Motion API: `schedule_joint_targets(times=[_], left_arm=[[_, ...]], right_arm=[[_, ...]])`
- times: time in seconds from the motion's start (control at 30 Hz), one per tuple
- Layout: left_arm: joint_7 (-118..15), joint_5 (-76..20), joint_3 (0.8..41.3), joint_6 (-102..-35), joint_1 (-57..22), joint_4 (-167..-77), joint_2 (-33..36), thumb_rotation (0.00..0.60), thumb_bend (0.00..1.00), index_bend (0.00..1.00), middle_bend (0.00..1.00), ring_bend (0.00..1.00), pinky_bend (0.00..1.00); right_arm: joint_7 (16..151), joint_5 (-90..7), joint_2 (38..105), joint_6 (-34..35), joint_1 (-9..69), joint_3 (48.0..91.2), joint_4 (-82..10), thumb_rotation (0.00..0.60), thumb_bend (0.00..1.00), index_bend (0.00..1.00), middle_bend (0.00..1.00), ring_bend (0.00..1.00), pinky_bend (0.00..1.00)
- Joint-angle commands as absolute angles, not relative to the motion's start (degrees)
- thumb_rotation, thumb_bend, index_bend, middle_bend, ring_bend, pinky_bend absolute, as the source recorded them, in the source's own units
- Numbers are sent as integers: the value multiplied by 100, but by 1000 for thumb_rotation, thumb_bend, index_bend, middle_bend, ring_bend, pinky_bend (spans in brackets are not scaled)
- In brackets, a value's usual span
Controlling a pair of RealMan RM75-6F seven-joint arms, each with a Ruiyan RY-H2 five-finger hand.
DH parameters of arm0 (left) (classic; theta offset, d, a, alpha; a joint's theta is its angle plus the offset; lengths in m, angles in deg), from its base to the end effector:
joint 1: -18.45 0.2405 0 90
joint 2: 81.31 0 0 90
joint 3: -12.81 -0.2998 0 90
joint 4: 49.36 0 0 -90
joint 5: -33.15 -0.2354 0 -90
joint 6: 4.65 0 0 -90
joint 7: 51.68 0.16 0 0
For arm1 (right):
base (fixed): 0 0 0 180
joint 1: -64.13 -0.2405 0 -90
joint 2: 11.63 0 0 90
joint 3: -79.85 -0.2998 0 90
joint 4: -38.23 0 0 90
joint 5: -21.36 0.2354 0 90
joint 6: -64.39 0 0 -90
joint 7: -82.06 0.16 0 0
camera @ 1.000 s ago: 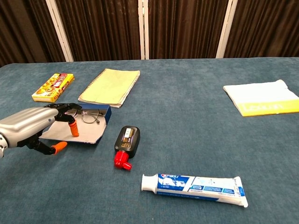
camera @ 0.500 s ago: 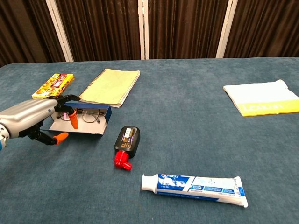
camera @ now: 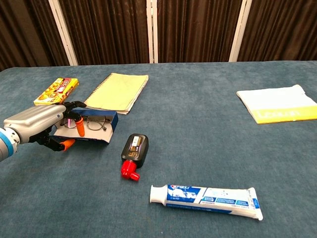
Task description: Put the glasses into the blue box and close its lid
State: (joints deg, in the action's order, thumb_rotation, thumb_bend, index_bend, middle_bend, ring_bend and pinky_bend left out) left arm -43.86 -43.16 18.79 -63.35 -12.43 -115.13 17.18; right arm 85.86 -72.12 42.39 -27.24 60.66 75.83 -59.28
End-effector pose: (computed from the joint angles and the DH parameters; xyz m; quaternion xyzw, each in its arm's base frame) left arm -0.2747 0.3518 -0.0864 -0.7188 -0.4027 -0.3506 0.4453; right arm -0.3260 -0.1953 0.2186 0.6093 -0.3201 0.4405 0.5764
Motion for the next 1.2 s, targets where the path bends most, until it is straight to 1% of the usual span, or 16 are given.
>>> schedule_joint_targets(times=[0.03, 0.2, 0.33, 0.63, 0.7, 0.93, 1.07, 1.2], left_arm=[[-4402, -4344, 1860, -6364, -1234, -11520, 1706, 600, 496, 490, 0, 0, 0], [-4490, -4535, 1730, -6581, -1128, -11696, 1539, 600, 498, 602, 0, 0, 0], [-4466, -4663, 1614, -6726, -1033, -11959, 1305, 600, 500, 646, 0, 0, 0], [-4261, -4784, 1314, -6952, -739, -12897, 506, 600, 501, 654, 0, 0, 0], [-4019, -4799, 1198, -6989, -660, -13313, 153, 600, 500, 651, 0, 0, 0], [-3252, -4363, 1051, -6689, -629, -14488, -598, 600, 501, 646, 0, 0, 0], [-3132, -4251, 1062, -6570, -676, -14767, -683, 600, 501, 643, 0, 0, 0], [-3073, -4109, 1196, -6456, -781, -14544, -382, 600, 501, 640, 0, 0, 0]], right_arm=[[8582, -7214, 4241, -2730, 6069, 7582, -5930, 600, 0, 0, 0, 0, 0], [8581, -7229, 4251, -2742, 6068, 7582, -5930, 600, 0, 0, 0, 0, 0], [8585, -7239, 4249, -2752, 6070, 7583, -5935, 600, 0, 0, 0, 0, 0], [8605, -7311, 4223, -2816, 6092, 7600, -5971, 600, 0, 0, 0, 0, 0], [8614, -7348, 4210, -2864, 6107, 7603, -5991, 600, 0, 0, 0, 0, 0], [8641, -7379, 4185, -2908, 6129, 7612, -6011, 600, 0, 0, 0, 0, 0], [8634, -7379, 4177, -2930, 6142, 7611, -6018, 600, 0, 0, 0, 0, 0], [8615, -7363, 4176, -2914, 6140, 7609, -6022, 600, 0, 0, 0, 0, 0]])
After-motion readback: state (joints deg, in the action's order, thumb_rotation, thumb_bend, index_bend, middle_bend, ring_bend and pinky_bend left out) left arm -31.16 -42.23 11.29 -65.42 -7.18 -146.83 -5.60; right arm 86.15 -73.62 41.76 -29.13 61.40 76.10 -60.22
